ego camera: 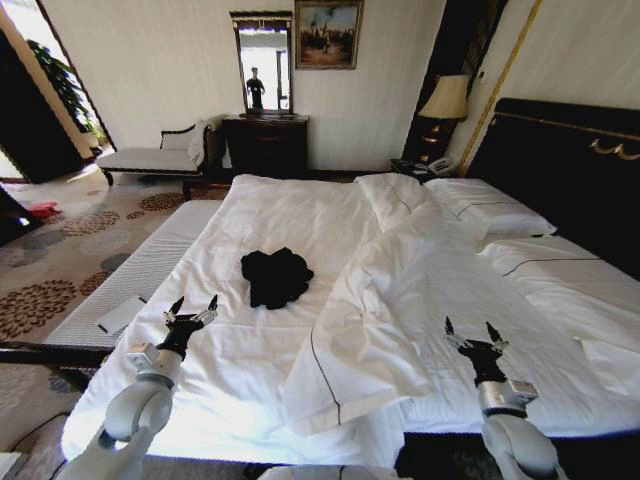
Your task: Fold the clothes on the bed.
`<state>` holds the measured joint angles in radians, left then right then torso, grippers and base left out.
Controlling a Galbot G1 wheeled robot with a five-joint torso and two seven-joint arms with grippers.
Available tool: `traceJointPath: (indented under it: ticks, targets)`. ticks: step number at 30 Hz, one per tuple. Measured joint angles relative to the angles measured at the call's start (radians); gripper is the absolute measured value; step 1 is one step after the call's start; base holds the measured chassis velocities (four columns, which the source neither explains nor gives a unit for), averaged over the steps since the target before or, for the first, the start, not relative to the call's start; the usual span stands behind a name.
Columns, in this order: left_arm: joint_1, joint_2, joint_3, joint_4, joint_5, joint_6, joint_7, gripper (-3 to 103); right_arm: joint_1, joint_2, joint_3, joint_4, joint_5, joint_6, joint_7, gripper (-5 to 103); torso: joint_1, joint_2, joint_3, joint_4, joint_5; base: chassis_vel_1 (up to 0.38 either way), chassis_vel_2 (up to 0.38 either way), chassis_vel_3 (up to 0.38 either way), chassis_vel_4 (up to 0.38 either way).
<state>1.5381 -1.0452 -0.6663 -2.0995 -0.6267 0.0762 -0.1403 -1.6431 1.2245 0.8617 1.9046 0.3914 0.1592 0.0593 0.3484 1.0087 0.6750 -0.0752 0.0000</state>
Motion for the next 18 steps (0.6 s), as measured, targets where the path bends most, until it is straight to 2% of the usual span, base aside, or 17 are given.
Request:
traceJointPath:
  ticks: [8, 16, 18]
  targets:
    - [0.0, -0.003, 0.0, 0.0, 0.0, 0.0, -0.002, 100, -0.002, 0.004, 0.001, 0.0, -0.001, -0.001, 0.01, 100, 0.0, 0.0, 0.0, -0.0001, 0.0, 0.084, 0.241, -0.083, -0.216]
    - [0.003, -0.005, -0.003, -0.001, 0.001, 0.0, -0.002, 100, -0.003, 0.009, -0.001, 0.01, 0.002, -0.006, 0.019, 100, -0.001, 0.0, 0.0, 0.0001, 0.0001, 0.084, 0.037, -0.076, -0.032]
    - [0.004, -0.007, -0.003, -0.002, 0.002, 0.0, -0.002, 100, -0.02, 0.009, 0.003, 0.055, 0.036, -0.024, 0.027, 100, -0.001, 0.0, 0.0, 0.0, 0.0006, 0.0, 0.0, 0.0, 0.0]
